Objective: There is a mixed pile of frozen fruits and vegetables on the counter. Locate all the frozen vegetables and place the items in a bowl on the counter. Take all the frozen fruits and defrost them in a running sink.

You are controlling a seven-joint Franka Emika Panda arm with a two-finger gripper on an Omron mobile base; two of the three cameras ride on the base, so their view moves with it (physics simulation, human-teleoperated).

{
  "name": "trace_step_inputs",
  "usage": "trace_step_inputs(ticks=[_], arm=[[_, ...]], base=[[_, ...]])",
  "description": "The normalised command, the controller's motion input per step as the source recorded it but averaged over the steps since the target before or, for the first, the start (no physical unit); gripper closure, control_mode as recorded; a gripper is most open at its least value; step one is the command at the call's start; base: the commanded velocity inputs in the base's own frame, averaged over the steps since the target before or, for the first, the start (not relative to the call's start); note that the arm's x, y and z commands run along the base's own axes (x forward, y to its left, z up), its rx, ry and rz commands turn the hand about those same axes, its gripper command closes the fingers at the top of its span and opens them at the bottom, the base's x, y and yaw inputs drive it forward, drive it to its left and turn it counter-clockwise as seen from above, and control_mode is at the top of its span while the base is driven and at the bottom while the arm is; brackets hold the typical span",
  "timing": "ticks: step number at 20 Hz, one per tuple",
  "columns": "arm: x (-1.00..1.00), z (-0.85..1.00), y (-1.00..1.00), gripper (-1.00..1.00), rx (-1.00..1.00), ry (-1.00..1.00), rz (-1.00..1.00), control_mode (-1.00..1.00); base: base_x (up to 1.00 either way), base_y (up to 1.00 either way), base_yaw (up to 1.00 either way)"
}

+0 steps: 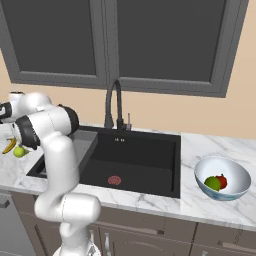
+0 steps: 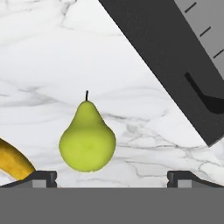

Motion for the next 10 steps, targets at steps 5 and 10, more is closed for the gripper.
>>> trace_step_inputs(ticks=[5, 10], arm=[[0.15, -0.19, 0.19, -1.00, -0.04, 0.04, -0.03, -1.00], [0.03, -0.28, 0.00, -1.00, -0.01, 0.04, -0.03, -1.00]], base=[[0.00, 0.00, 0.00], [0.00, 0.00, 0.00]])
